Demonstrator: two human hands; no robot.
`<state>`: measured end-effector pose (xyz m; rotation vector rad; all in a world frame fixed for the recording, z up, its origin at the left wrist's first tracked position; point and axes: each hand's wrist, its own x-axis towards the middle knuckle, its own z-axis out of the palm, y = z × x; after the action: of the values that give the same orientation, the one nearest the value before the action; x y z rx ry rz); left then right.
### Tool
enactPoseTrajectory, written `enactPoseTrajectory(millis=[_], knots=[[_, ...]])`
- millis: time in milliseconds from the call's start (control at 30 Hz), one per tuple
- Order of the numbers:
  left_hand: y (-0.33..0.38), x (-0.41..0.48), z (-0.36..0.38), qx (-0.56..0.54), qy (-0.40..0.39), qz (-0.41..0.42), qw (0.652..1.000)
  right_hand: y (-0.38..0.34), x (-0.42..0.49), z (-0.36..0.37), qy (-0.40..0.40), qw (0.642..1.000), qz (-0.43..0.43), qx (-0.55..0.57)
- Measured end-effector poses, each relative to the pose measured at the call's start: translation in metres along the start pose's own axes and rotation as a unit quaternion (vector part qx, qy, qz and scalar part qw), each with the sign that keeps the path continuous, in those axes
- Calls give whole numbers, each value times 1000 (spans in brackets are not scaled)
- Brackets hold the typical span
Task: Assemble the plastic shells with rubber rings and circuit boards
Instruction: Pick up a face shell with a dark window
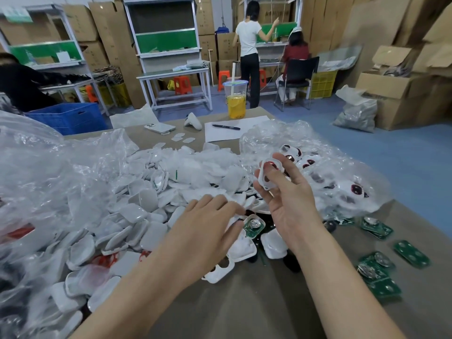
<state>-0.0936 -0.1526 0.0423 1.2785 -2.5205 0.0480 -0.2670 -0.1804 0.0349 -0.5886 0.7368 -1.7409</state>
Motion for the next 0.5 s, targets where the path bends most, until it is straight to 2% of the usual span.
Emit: enactPoseTrajectory(millis=[100, 233, 400, 500], knots=[[-11, -33, 0, -79, 89, -41, 992, -1, 0, -1, 1, 1000, 0, -1], [-17, -61, 9, -99, 153, -61, 981, -1, 1, 0, -11, 1000, -12, -11], [-17, -67, 13, -82, 170, -53, 981, 5, -1, 1, -32, 999, 2, -19], [2, -59, 15, -45, 139, 28, 989, 7, -1, 3, -35, 999, 9, -17]])
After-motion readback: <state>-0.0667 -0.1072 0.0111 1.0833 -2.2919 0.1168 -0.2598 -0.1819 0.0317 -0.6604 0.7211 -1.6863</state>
